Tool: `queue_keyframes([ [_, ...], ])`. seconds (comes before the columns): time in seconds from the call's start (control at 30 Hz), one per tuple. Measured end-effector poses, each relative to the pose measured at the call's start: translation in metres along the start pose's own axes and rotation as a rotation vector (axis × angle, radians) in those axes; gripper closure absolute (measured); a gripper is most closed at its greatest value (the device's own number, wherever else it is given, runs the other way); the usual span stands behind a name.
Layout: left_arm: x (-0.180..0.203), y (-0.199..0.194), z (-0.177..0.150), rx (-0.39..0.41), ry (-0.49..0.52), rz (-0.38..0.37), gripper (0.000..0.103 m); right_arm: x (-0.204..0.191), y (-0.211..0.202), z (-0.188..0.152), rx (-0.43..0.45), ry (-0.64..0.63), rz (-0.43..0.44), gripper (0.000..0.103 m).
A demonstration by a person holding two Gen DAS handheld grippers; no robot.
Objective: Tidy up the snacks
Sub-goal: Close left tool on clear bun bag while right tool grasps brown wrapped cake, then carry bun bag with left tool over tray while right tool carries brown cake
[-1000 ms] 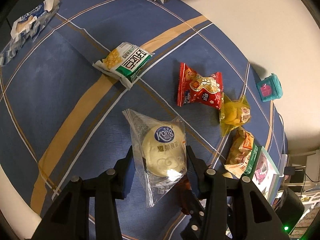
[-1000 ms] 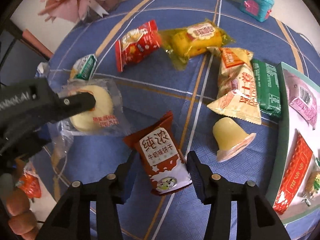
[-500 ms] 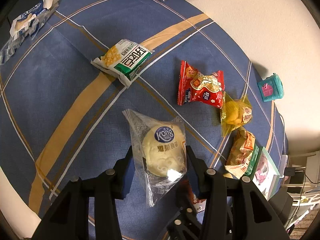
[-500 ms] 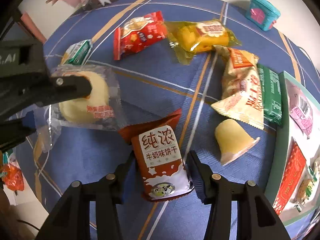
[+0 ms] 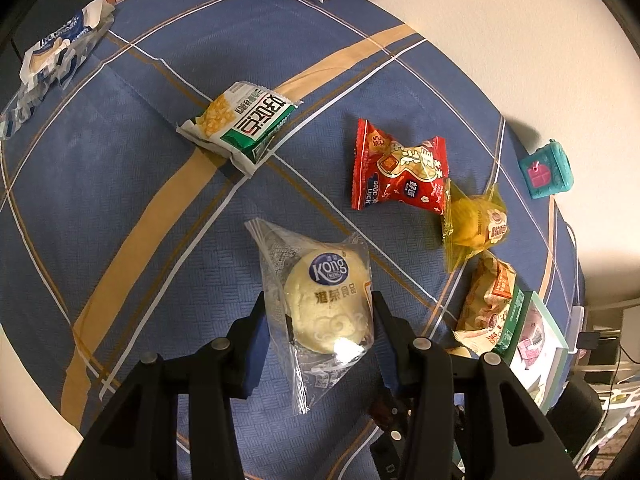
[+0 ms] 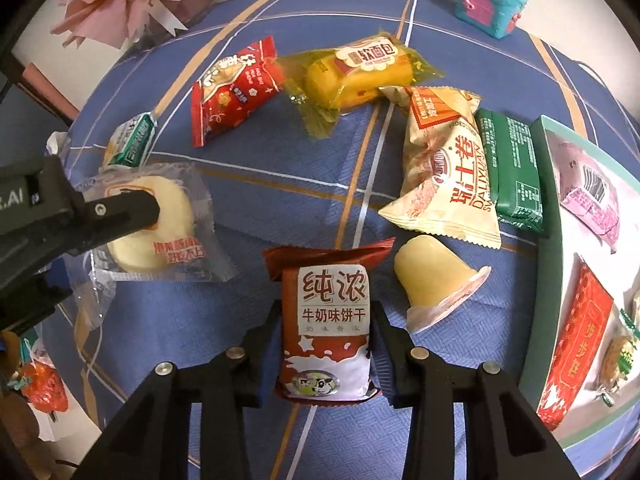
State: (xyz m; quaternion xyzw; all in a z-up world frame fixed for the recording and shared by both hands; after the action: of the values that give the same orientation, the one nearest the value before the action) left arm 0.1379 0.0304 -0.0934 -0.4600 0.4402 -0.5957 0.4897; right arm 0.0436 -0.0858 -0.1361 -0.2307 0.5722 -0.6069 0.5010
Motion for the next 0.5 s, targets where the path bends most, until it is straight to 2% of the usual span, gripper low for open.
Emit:
queue_keyframes([
  [0.5, 0.002, -0.05, 0.01, 0.129, -0.013, -0.055, 0.055, 0.005, -0.07, 0.024, 0.139, 0.058, 0.171, 0.061],
])
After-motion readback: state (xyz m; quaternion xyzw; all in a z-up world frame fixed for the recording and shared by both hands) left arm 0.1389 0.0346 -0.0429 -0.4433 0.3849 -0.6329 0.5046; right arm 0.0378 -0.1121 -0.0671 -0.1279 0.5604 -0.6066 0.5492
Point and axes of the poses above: each gripper's, at about its wrist camera, not at the fingertips, and y roughly the way its jaws point, x to its right, z to its top, the point moved 4 cm from there along y, roughly the way its jaws point, and after that the axes turned 9 degrees about z, right-handed, at the moved point
